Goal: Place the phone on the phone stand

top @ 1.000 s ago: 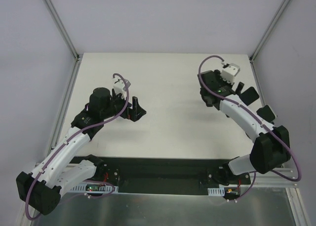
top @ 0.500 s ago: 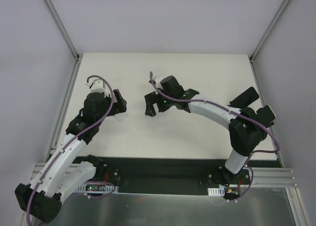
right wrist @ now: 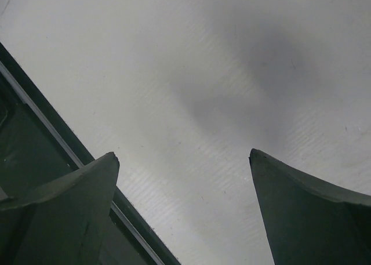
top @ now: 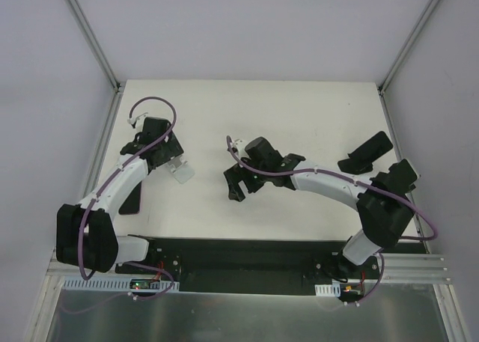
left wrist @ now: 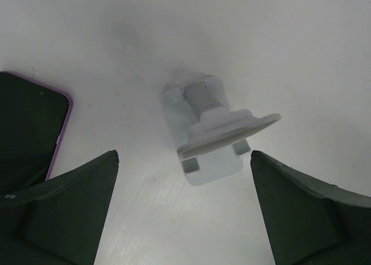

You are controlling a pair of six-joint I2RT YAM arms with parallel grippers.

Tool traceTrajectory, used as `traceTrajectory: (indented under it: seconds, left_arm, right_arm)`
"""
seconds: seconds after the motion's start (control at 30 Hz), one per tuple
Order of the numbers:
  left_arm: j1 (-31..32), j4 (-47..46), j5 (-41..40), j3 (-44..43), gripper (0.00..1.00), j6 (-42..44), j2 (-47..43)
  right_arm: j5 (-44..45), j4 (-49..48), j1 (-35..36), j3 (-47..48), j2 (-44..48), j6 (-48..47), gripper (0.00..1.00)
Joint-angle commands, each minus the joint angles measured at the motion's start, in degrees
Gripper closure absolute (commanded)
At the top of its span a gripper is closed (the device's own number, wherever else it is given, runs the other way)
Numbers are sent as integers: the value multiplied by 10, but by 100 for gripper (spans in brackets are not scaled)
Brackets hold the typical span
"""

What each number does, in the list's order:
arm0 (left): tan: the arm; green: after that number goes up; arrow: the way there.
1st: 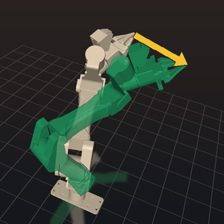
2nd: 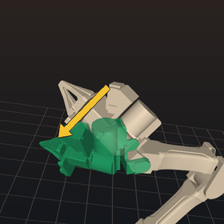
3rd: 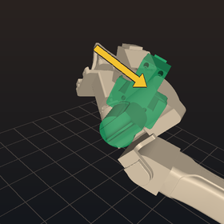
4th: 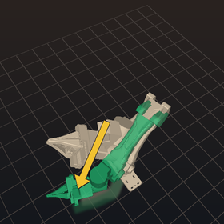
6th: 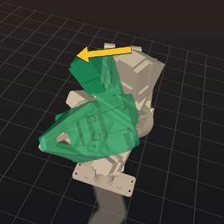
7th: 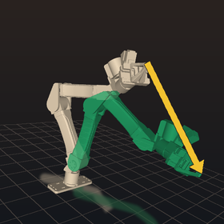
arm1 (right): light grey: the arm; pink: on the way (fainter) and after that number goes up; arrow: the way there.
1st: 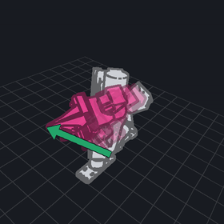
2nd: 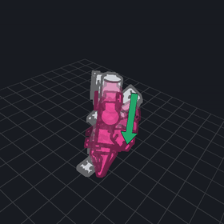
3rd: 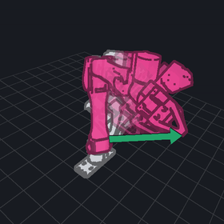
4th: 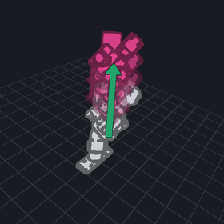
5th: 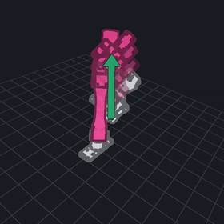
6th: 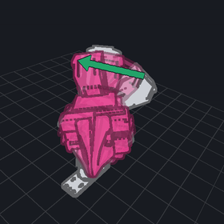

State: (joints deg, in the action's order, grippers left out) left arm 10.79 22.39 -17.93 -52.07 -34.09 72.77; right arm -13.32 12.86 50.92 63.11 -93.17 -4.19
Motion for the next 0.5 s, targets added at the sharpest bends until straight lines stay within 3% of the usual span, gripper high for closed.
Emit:
traceTrajectory:
  seconds: [0.0,0.07,0.2,0.3,0.47]
  left_arm:
    - [-2,-25,1,-7,10,12,22]
    - [-2,-65,54,9,17,31,18]
    - [-1,-149,99,77,20,40,-11]
    - [-2,-170,110,81,33,43,-4]
    - [4,-201,167,86,44,61,12]
  right_arm:
    - [20,-14,3,-38,60,-20,4]
    - [24,-20,3,-50,68,-21,3]
    - [28,-26,2,-64,69,-21,4]
    - [34,-27,4,-71,73,-21,3]
    - [41,-31,3,-84,83,-21,4]
